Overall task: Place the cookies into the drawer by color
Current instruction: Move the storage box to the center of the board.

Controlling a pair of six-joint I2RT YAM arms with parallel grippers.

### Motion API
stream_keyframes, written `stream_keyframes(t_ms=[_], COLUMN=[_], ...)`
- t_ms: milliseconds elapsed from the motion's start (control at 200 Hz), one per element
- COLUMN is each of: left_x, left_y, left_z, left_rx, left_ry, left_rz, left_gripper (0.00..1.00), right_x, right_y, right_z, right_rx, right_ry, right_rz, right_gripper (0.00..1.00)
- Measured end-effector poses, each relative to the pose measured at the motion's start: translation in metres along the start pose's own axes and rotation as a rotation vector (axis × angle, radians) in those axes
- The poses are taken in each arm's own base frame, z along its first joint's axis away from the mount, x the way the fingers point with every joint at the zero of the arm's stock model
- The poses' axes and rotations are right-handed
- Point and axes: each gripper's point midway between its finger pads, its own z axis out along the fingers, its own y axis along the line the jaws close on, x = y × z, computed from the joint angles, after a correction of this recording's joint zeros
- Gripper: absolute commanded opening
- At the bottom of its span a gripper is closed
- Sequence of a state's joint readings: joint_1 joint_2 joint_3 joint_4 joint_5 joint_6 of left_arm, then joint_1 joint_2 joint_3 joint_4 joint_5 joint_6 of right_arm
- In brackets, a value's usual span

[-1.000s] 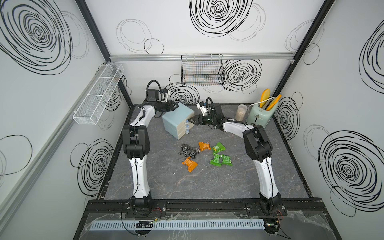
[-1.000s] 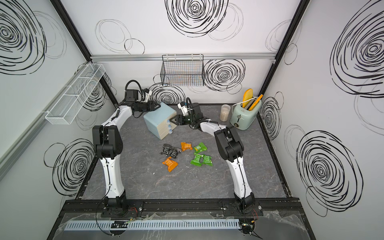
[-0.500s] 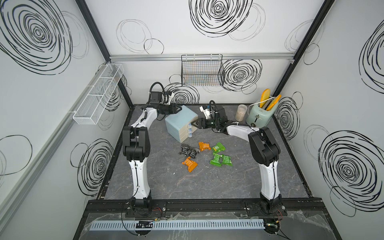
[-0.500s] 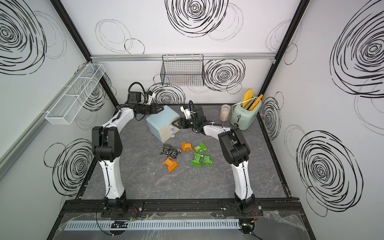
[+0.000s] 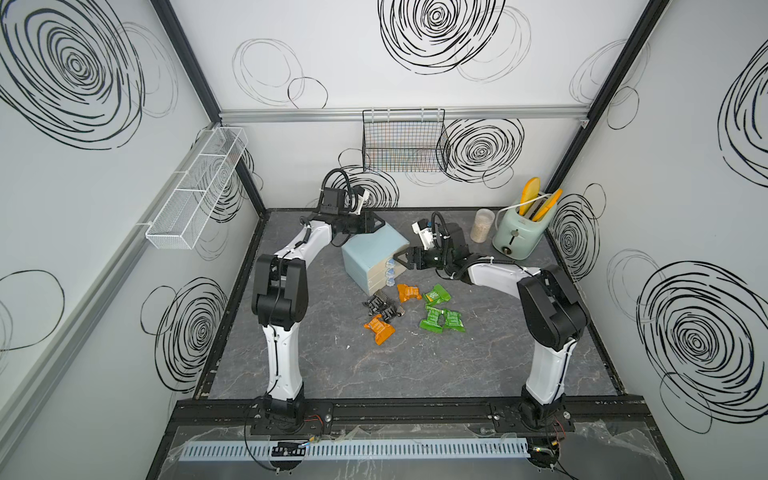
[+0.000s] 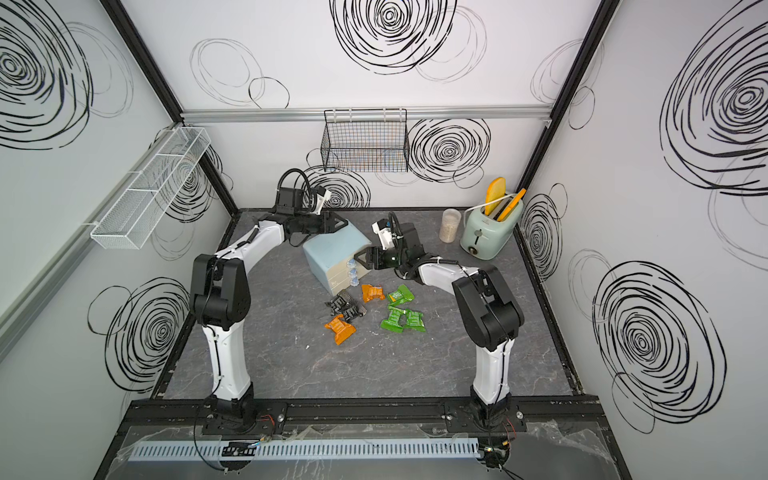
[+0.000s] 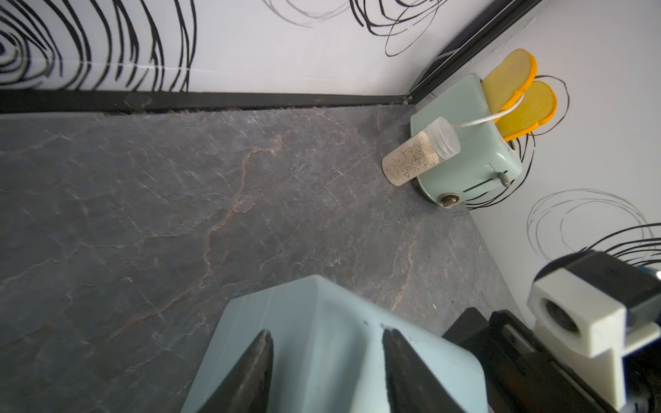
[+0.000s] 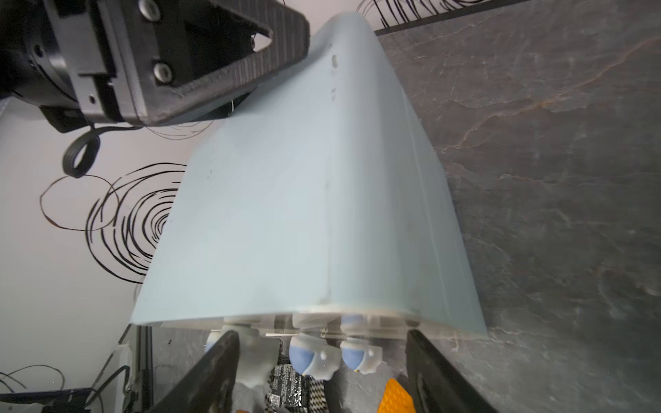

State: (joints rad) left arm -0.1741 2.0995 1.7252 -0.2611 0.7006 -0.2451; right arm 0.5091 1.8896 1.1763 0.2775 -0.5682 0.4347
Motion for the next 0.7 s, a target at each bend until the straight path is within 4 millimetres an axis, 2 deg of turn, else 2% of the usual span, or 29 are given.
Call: stream_keyframes(t_ms=[115,210,320,500,600,700], left_x=[0.006,0.002,-0.003,-0.010,0.009,0.031], left_y=[-0.003,-0.007,-0.016,-0.040,-0.046,-0.046], left_z=[0.001,-0.011,-0.046,-0.121,-0.149,-0.164], left_rx=[-0.024,-0.060,-0.125,-0.223,-0.273,-0.314], left_ry=[0.020,0.000,-0.055,-0.202,-0.239,-0.244], left_rz=[-0.027,-0.033,-0.028,0.005,-0.001,-0.009], left_gripper=[0.69,0.74,0.75,0.75,0.74,0.74], right_x=[0.004,0.008,0.014,0.028,0.034,0.036], right_y=[-0.003,-0.001,0.004,0.017,0.024,0.032], right_z=[-0.009,-0.017,-0.025,-0.028,-0.027,-0.024], right_rx=[0.046,0.074,0.100,0.121,0.133,0.145], right_ry=[-0.016,-0.024,-0.030,-0.030,-0.042,-0.062], right_rz=[-0.049,-0.100,-0.173,-0.286,-0.338,-0.379], right_gripper=[0.82,0.82,0.82,0.78,0.75,0.70])
